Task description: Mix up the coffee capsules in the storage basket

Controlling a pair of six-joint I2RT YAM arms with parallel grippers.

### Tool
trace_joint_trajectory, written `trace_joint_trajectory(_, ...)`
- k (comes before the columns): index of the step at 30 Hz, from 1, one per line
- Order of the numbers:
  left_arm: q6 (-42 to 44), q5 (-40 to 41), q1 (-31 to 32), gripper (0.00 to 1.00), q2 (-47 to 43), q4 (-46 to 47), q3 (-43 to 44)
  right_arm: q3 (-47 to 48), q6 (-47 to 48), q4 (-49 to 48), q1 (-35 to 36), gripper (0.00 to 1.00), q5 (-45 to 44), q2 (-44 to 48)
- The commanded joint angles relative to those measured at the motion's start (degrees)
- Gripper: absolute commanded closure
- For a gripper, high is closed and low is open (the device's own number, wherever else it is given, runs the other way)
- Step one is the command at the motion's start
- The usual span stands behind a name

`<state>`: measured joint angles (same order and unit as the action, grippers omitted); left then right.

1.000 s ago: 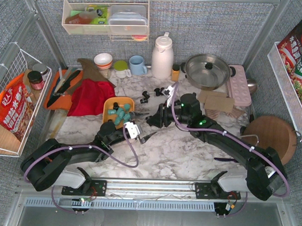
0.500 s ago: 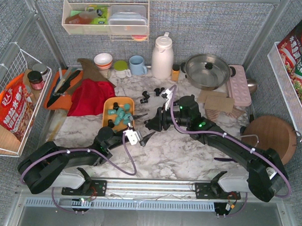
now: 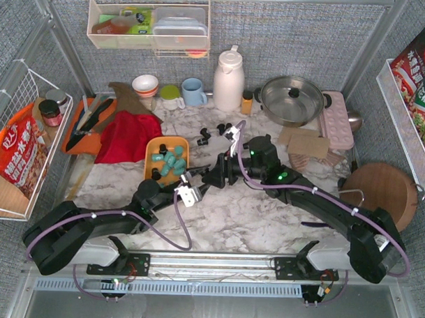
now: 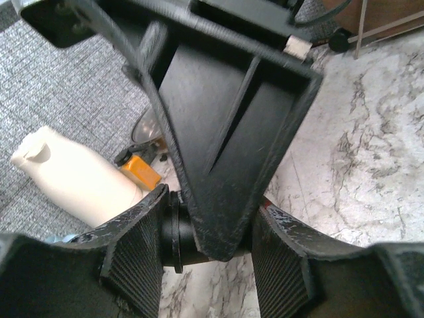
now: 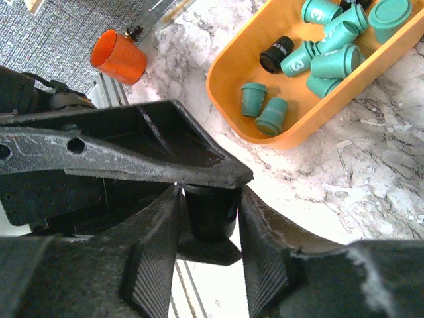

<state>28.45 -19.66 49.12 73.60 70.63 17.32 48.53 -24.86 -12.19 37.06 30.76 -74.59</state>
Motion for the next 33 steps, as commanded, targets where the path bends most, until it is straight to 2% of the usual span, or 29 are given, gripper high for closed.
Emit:
trace_joint_trajectory(1,0.1,2.5,0.0,0.61,0.1,-0.2,0.4,2.3,5.1,7.4,-0.1,0.39,-2.7,2.2)
trace_joint_trajectory(9,-4.6,11.8,0.0,0.63,0.3,2.0,0.2,4.2,12.7,18.8,-3.2,0.31,-11.1,9.7)
trace_joint_trajectory(13,-10.1,21.9,-0.5,0.63,2.0,2.7,0.9,4.1,16.8,22.0,-3.7,0.32,-26.1,11.0)
trace_joint_trajectory(16,-19.9,33.5,-2.0,0.61,3.7,-3.1,4.0,3.0,18.7,22.8,-4.1,0.33,-40.1,9.5)
trace_joint_trajectory(18,-28.6,42.2,-4.0,0.55,4.9,-11.0,7.1,1.7,17.4,21.7,-5.1,0.33,-51.0,7.0)
trace_joint_trajectory(20,-36.4,45.9,-6.4,0.5,6.1,-20.4,10.6,0.4,14.5,20.1,-7.5,0.33,-55.6,4.2)
trace_joint_trajectory(25,-48.9,47.9,-12.5,0.33,9.5,-32.1,15.3,-1.8,7.0,15.4,-14.9,0.34,-55.6,-3.9)
trace_joint_trajectory(28,-56.5,46.8,-15.4,0.25,11.4,-36.6,17.6,-1.0,5.3,12.4,-19.3,0.35,-49.5,-8.6)
trace_joint_trajectory(31,-58.5,43.9,-16.0,0.14,13.5,-41.9,21.0,0.9,7.6,9.9,-22.1,0.35,-43.7,-13.3)
trace_joint_trajectory(33,-60.5,42.7,-16.2,0.07,14.7,-46.4,23.8,3.4,7.5,9.2,-24.8,0.36,-36.0,-16.7)
